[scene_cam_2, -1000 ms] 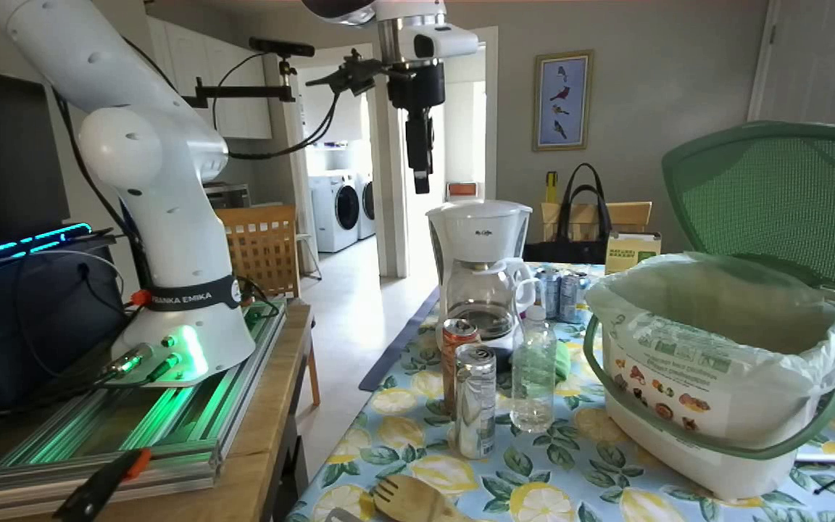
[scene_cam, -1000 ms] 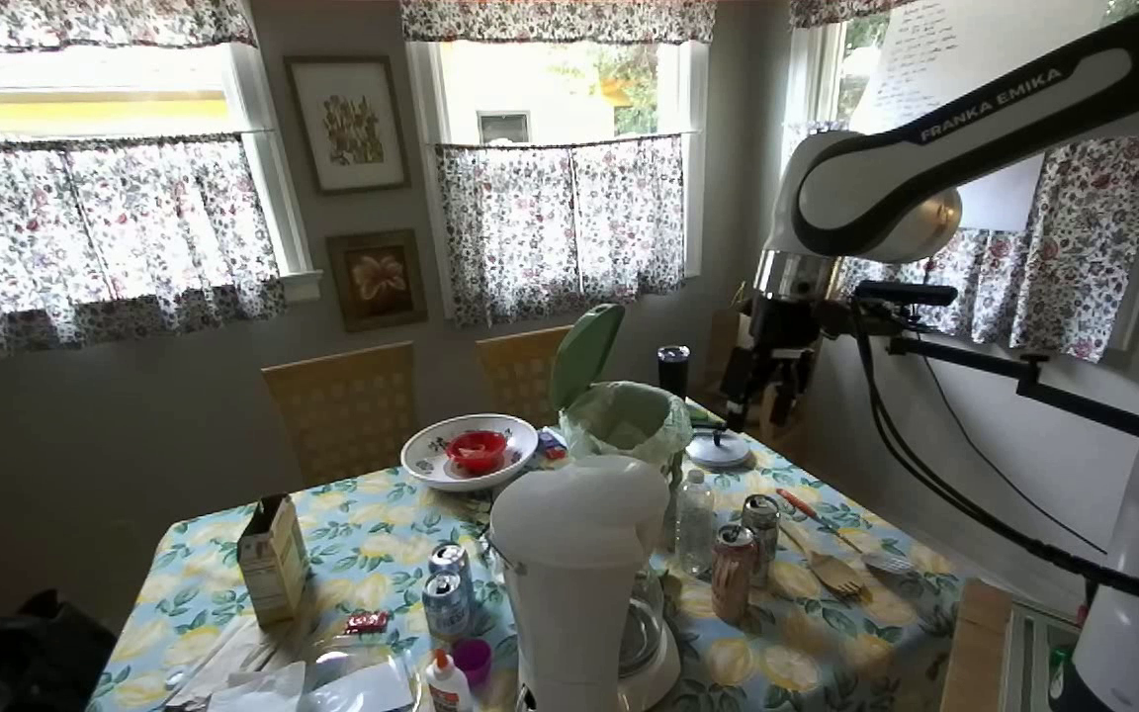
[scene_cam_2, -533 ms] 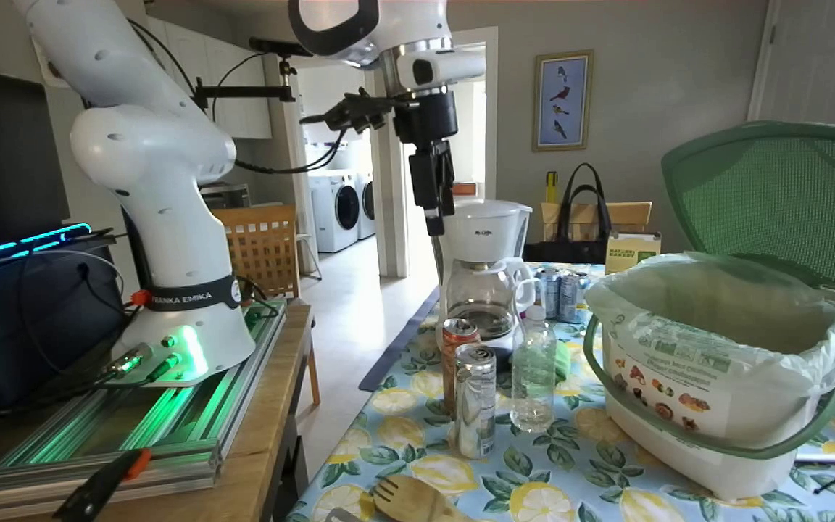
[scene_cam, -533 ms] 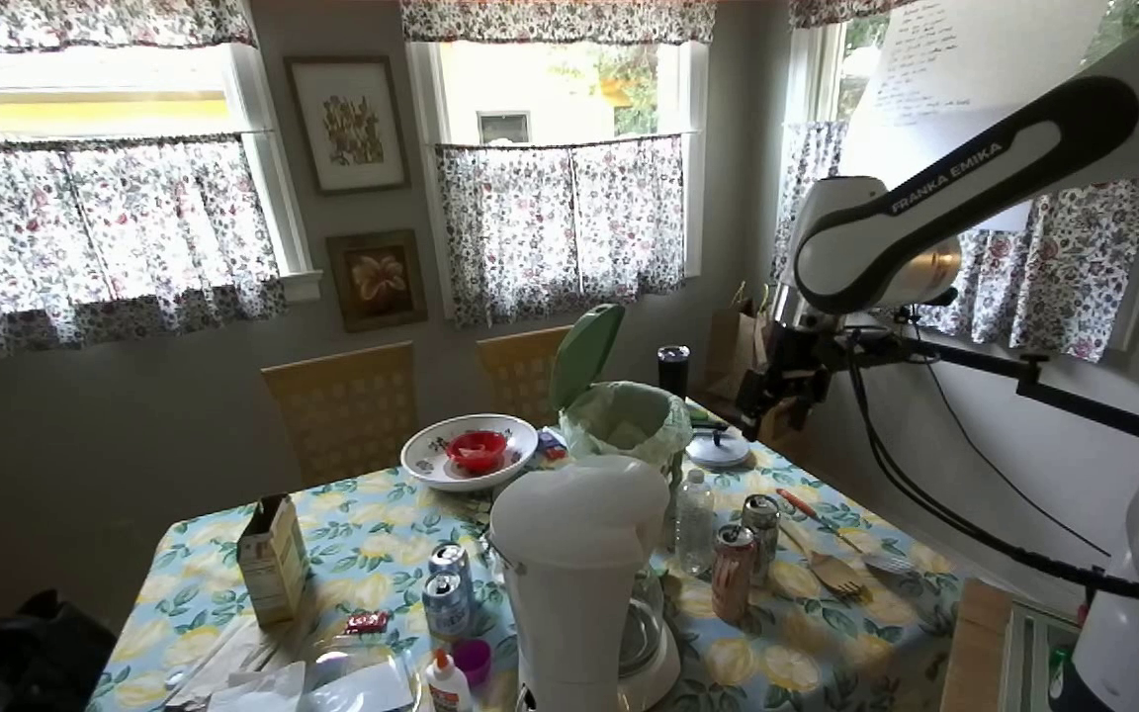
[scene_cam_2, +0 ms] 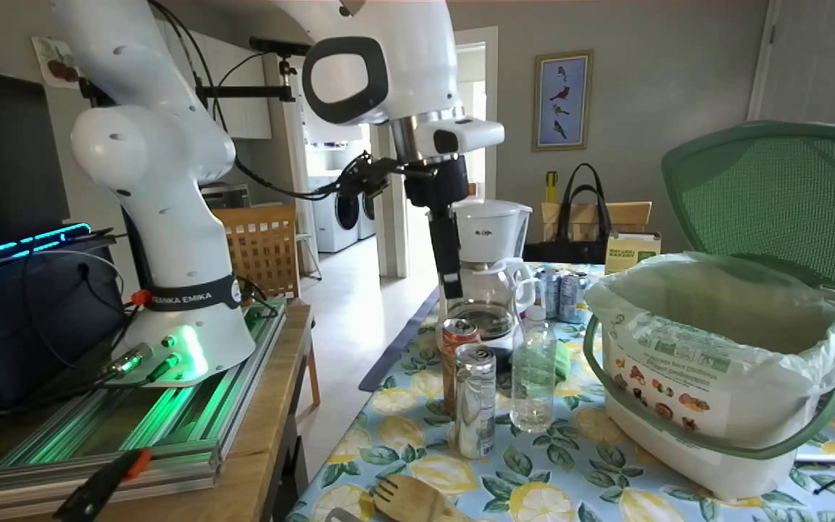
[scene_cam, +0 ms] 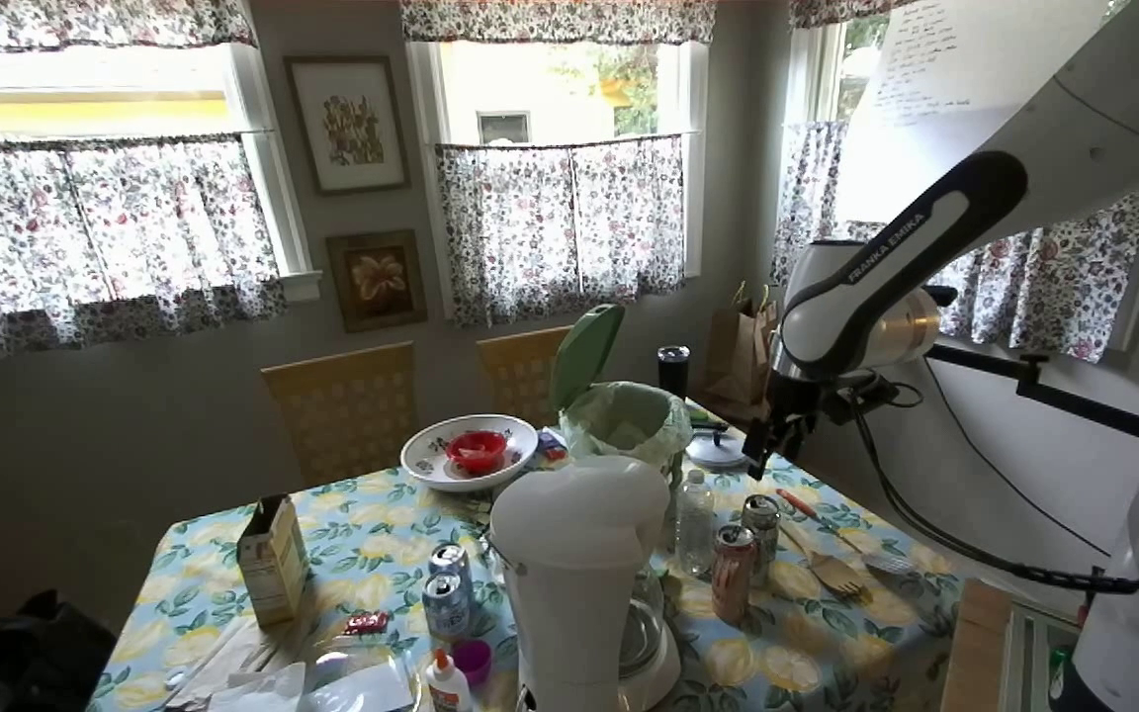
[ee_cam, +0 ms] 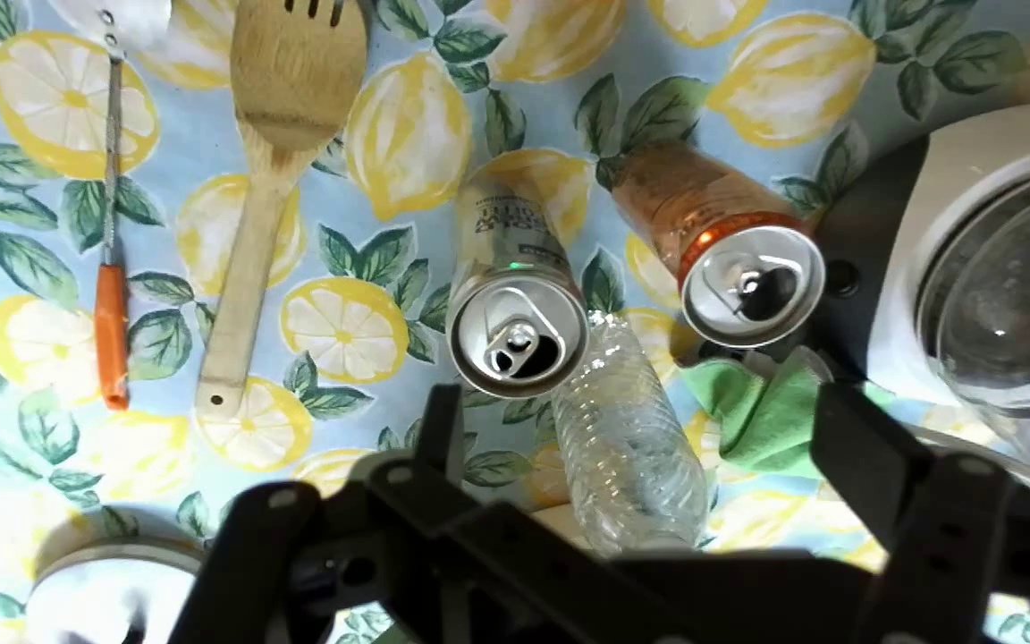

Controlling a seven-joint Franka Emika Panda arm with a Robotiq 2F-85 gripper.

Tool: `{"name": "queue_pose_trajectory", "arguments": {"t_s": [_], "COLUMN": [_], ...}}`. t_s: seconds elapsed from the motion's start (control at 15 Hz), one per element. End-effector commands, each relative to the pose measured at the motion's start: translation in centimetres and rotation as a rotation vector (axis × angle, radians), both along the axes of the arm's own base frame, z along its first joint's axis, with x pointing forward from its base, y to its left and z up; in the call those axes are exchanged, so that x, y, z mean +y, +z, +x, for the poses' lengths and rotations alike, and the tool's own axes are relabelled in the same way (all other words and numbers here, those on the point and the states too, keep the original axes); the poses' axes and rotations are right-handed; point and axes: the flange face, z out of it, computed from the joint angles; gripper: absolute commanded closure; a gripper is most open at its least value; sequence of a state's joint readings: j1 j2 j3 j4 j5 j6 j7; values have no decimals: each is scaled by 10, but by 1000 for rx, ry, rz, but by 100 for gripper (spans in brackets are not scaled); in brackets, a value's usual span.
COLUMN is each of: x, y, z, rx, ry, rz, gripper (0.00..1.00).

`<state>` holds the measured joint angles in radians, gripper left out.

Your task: Put the plastic bottle on top of the cans

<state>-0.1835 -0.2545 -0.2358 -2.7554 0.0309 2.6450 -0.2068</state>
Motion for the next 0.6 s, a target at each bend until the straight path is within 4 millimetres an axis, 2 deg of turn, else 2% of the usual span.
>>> {"name": "queue_pose_trajectory", "arguments": {"t_s": [0.0, 0.53], "x": [-11, -28], "y": [-28, -65], "z": [3, -1], "rx": [-19, -19], "ry": [24, 69], "rz": [-4, -2], "gripper": [0, 0]}}
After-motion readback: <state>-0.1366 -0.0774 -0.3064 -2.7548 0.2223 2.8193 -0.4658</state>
